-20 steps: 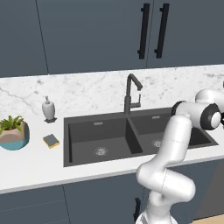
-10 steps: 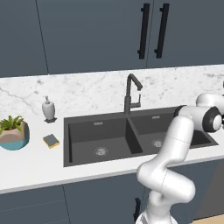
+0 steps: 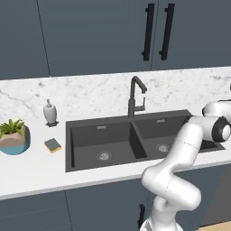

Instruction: Pick the pan and sponge and place them into the sink. Then turn on the water.

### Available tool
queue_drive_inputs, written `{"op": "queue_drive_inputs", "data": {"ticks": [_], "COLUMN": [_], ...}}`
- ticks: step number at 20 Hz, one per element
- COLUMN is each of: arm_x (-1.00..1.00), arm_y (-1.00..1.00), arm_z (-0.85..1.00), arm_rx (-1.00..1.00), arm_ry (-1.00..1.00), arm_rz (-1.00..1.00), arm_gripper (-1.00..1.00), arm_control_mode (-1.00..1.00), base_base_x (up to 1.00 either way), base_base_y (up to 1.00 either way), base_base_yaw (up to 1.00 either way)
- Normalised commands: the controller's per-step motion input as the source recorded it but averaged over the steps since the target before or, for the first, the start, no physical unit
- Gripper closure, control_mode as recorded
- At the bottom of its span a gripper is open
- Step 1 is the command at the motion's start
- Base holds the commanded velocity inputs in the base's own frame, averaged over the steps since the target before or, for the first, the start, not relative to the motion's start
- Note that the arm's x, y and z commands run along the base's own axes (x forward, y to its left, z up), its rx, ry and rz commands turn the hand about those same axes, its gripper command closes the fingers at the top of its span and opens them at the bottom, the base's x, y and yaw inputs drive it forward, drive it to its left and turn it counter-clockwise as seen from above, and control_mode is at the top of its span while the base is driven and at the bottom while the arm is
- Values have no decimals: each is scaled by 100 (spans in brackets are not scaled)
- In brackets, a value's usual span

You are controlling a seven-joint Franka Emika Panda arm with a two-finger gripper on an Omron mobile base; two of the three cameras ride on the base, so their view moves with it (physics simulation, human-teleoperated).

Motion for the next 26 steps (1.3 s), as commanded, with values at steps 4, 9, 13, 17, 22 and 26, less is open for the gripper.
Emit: {"op": "queue_drive_inputs", "data": {"ticks": [4,9,13,17,22,26], "arm_x": [0,-7,-32,-65,-90,-76], "arm_y": [-3,21,48,69,95,100], "arm_z": [-31,-16,1,16,36,26], "arm_rx": [1,0,0,0,0,-3], "arm_ry": [1,0,-3,-1,-3,-7], "arm_rz": [1,0,0,0,5,14], "arm_gripper": [100,100,100,100,100,100], "arm_control_mode": [-100,-100,-100,-100,-100,-100], "base_base_x": [0,0,0,0,0,0], "base_base_y": [0,0,0,0,0,0], "base_base_yaw": [0,0,0,0,0,0]}}
